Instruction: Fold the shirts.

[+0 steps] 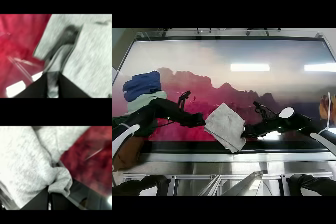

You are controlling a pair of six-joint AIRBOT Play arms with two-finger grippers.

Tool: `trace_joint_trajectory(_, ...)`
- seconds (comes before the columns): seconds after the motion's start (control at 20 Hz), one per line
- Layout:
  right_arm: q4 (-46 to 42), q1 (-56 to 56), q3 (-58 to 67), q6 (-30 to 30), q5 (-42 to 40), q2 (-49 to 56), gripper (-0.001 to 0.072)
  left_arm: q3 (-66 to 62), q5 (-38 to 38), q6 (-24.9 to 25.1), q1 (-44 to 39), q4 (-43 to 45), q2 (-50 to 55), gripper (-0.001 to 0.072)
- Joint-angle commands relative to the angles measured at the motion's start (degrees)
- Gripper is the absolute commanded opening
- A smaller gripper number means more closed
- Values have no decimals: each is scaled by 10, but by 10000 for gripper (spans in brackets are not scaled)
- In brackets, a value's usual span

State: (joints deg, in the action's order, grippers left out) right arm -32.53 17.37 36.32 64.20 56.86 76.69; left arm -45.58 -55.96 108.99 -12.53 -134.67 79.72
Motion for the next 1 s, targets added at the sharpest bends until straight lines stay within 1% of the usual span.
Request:
trace_joint_trajectory(0.0, 14, 2, 0, -10, 1, -41, 12, -80, -1, 8, -55, -4, 66, 30)
trace_joint_trajectory(0.15, 13, -9, 2, -9, 2, -97, 12, -139, -52, 23, -88, -4, 73, 29)
trace_joint_trajectory(0.25, 14, -43, 9, -8, 3, -147, 12, -176, -79, 24, -87, -4, 42, 29)
trace_joint_trajectory(0.35, 29, -95, 31, -10, 16, -206, 12, -210, -93, 19, -74, -6, -10, 28)
trace_joint_trajectory(0.4, 47, -122, 51, -24, 25, -237, 12, -230, -101, 15, -66, -9, -37, 29)
trace_joint_trajectory(0.45, 71, -142, 76, -51, 36, -263, 12, -250, -102, 15, -57, -22, -63, 29)
trace_joint_trajectory(0.6, 179, -157, 186, -135, 60, -324, 12, -315, -90, 15, -42, -34, -129, 29)
trace_joint_trajectory(0.65, 204, -155, 229, -143, 53, -334, 12, -334, -85, 15, -39, -33, -148, 29)
trace_joint_trajectory(0.75, 194, -150, 279, -120, 47, -330, 11, -360, -80, 15, -30, -33, -170, 29)
trace_joint_trajectory(0.85, 184, -134, 275, -101, 54, -304, 11, -364, -86, 10, -28, -33, -175, 29)
trace_joint_trajectory(0.95, 157, -82, 256, -100, 48, -264, 12, -362, -112, 5, -36, -29, -159, 29)
